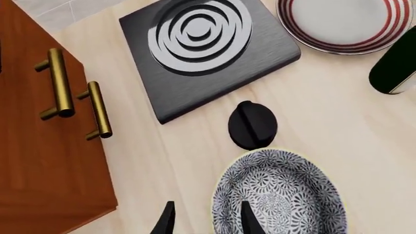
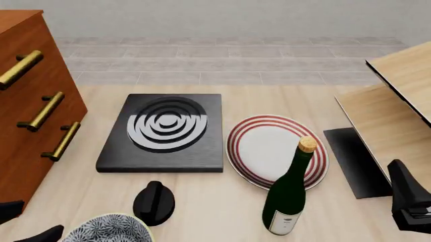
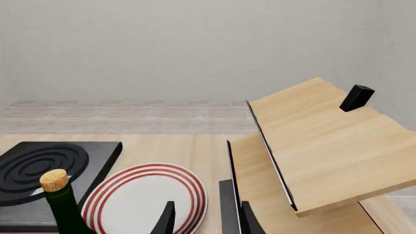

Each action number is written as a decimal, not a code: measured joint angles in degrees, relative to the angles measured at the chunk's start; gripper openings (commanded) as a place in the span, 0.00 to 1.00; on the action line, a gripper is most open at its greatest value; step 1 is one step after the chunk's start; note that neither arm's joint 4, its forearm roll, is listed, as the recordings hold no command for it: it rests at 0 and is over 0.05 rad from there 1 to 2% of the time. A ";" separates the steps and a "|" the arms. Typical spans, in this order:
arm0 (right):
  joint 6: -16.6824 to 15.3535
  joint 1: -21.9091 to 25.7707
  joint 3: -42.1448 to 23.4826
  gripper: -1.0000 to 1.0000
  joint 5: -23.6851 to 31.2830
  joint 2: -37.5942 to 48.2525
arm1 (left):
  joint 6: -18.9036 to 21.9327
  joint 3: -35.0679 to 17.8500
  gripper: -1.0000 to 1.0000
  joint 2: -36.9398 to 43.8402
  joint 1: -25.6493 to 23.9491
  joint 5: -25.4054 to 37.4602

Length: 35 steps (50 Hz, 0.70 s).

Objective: Put the bowl on the top of the cabinet.

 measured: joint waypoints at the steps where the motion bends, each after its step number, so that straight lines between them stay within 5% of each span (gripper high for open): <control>1: 0.00 0.00 0.00 1.00 0.00 0.00 | 0.05 0.08 1.00 0.08 -0.08 -0.04; 35: 0.00 0.00 0.00 1.00 0.00 0.00 | 1.99 4.45 1.00 1.52 -1.76 -1.46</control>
